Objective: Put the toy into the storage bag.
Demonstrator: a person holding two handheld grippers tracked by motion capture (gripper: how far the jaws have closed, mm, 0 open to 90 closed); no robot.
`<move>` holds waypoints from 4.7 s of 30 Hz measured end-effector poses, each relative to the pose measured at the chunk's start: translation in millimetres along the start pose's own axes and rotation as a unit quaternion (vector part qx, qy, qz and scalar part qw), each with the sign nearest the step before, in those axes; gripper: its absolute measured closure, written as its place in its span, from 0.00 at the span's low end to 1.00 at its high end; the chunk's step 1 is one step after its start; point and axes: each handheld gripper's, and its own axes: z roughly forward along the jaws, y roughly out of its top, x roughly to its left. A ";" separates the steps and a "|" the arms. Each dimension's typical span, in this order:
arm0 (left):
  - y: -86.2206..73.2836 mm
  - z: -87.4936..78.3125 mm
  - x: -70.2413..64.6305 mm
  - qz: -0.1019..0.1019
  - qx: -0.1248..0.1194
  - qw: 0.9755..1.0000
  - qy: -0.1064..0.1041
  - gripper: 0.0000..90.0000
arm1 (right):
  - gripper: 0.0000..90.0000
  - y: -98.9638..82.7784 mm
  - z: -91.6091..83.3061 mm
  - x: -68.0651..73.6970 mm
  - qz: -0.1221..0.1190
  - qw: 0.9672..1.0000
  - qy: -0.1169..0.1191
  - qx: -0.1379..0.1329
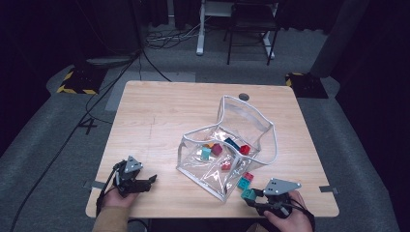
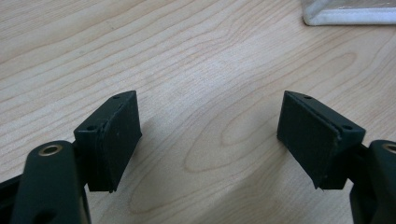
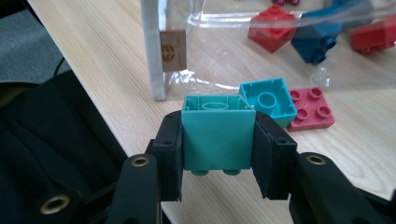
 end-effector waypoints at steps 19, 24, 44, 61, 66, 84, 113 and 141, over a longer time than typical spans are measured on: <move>-0.3 -0.3 -0.2 0.000 0.000 1.000 0.002 0.24 | 0.66 45.1 -54.3 0.0 -0.017 0.998 0.018 -0.053; -0.3 -0.3 -0.2 0.000 0.000 1.000 0.001 0.24 | 0.66 62.3 -70.2 -3.0 -0.026 0.997 0.014 -0.068; -0.4 -0.4 -0.1 0.001 -0.001 1.000 0.002 0.24 | 0.66 142.0 -95.6 -23.4 -0.071 0.990 0.001 -0.124; -0.6 -0.7 -0.2 0.001 0.000 1.000 0.001 0.24 | 0.66 173.9 -51.0 -74.4 -0.037 0.994 -0.027 -0.104; -0.6 -0.7 -0.2 0.001 0.000 1.000 0.001 0.24 | 0.66 180.2 -36.0 -82.1 -0.023 0.995 -0.029 -0.089; -0.8 -0.8 -0.4 0.002 -0.001 1.000 0.000 0.24 | 0.60 184.8 4.1 -101.4 0.012 0.999 -0.029 -0.009; -0.9 -0.7 -0.5 0.002 -0.001 1.000 0.000 0.24 | 0.42 137.7 -97.6 -74.6 0.007 0.995 -0.045 -0.094; -0.9 -0.7 -0.7 0.000 0.000 1.000 -0.001 0.24 | 0.40 33.0 -58.2 -76.0 0.051 0.997 -0.036 -0.051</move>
